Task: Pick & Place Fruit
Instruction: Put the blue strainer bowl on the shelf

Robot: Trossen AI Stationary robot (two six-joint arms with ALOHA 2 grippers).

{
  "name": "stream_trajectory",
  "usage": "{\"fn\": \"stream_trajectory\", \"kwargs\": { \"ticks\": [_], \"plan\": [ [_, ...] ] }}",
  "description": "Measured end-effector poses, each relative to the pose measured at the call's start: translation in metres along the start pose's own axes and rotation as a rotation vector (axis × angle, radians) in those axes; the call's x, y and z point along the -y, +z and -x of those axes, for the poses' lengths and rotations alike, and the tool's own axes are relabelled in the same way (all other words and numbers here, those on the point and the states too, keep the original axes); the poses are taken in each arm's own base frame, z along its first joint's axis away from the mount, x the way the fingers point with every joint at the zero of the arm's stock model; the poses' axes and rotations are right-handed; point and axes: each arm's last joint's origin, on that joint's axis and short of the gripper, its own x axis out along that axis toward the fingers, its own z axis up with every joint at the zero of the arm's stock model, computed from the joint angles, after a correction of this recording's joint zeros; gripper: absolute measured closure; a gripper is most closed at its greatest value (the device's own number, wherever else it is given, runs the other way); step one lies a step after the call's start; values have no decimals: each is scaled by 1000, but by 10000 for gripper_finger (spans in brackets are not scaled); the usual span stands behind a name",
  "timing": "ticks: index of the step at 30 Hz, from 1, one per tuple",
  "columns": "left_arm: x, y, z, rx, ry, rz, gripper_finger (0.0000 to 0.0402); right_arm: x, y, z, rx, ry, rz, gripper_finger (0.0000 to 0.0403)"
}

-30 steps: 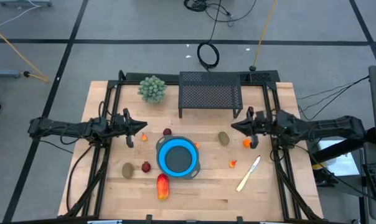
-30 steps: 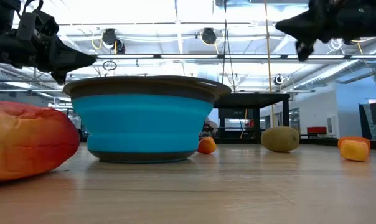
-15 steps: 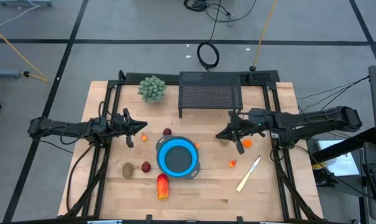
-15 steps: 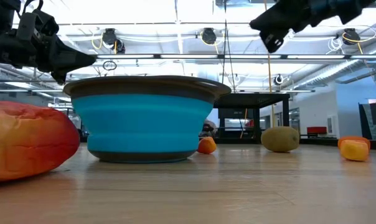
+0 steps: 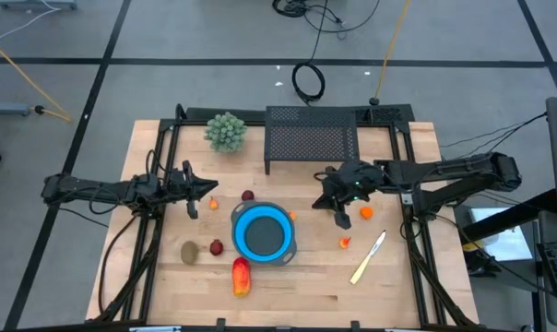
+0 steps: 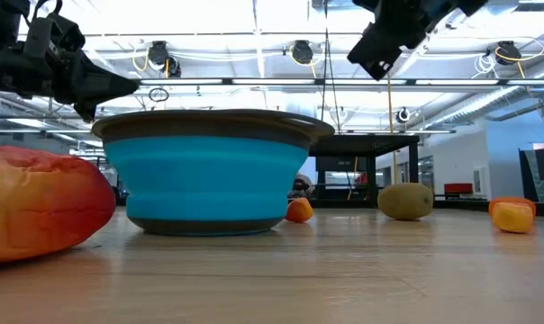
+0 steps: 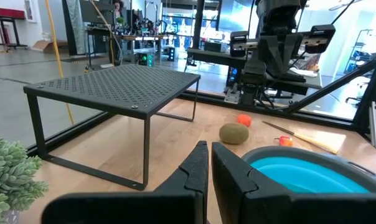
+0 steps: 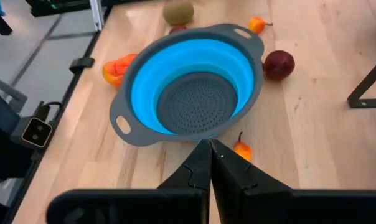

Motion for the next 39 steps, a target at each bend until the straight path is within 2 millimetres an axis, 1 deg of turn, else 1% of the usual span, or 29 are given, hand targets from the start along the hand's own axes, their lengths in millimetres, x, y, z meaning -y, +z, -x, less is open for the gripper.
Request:
{"fn": "stream_trajectory", "kwargs": {
  "ticks": [6, 11, 16, 21, 23, 26, 28, 34, 39],
  "plan": [
    [0, 0, 0, 5, 0, 1, 382, 2, 11, -13, -62, -7, -12, 403],
    [0, 1, 0, 6, -1, 2, 382, 3, 17, -23, -93, -10, -2, 403],
    [0, 1, 0, 6, -1, 2, 382, 4, 20, -33, -166, -16, -16, 403],
    [0, 1, 0, 10, -1, 3, 382, 3, 27, -47, -234, -19, -31, 403],
    [0, 1, 0, 10, -1, 3, 382, 3, 33, -54, -238, -20, -52, 401],
    [0, 1, 0, 10, -1, 3, 382, 3, 38, -61, -263, -36, -85, 393],
    [0, 1, 0, 11, -1, 3, 382, 4, 44, -67, -244, -54, -95, 386],
    [0, 1, 0, 9, 0, 2, 382, 5, 56, -80, -240, -55, -109, 360],
    [0, 1, 0, 9, -1, 2, 382, 5, 66, -92, -232, -56, -121, 348]
  ]
}}
